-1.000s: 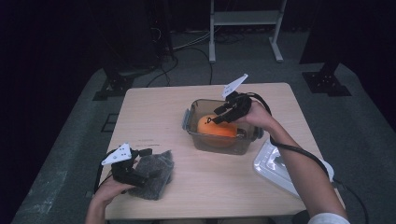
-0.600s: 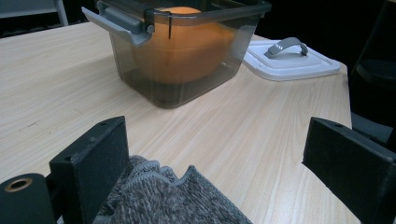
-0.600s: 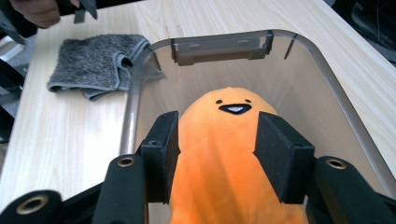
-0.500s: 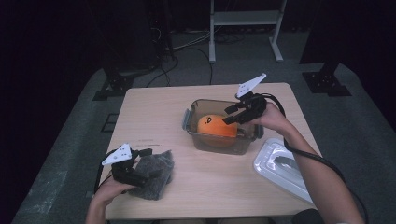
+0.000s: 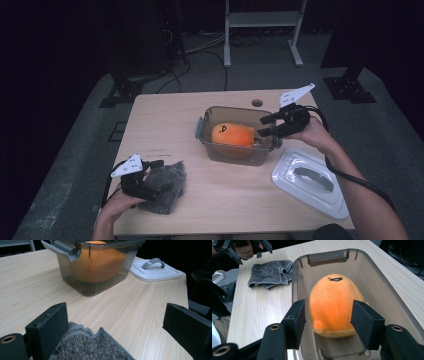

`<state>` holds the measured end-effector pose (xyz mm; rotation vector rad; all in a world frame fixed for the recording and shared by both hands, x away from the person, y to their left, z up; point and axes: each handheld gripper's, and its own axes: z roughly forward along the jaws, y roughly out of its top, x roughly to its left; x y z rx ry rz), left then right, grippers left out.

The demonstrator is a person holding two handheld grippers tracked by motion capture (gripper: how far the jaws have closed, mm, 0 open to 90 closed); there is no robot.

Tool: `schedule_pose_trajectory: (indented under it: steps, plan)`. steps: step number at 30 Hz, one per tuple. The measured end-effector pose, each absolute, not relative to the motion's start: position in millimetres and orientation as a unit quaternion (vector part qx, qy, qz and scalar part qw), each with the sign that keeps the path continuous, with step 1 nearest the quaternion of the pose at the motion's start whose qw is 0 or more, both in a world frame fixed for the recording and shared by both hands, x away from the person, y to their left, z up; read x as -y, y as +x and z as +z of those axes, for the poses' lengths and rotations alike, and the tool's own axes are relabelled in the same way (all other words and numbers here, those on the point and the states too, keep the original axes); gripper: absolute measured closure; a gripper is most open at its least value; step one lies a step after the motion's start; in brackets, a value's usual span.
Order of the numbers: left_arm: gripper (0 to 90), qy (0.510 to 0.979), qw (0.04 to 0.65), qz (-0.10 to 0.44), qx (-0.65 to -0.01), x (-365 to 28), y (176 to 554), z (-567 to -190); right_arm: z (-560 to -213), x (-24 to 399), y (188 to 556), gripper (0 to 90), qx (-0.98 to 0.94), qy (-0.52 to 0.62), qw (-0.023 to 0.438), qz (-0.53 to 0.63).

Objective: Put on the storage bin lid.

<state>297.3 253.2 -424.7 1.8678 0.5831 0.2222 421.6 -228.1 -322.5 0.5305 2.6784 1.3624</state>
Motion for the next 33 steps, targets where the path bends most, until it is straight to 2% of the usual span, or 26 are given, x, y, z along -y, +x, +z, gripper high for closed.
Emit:
schedule_pose_trajectory:
  steps: [16, 33]
  plan:
    - [3.7, 0.791, 0.550, 0.094, -0.253, -253, 298, -427, -338, 288, 395, 32.1, -0.858, 0.220, 0.053, 0.461]
    - [2.6, 0.791, 0.549, 0.094, -0.253, -252, 298, -427, -367, 331, 365, 28.8, -0.834, 0.264, 0.065, 0.480]
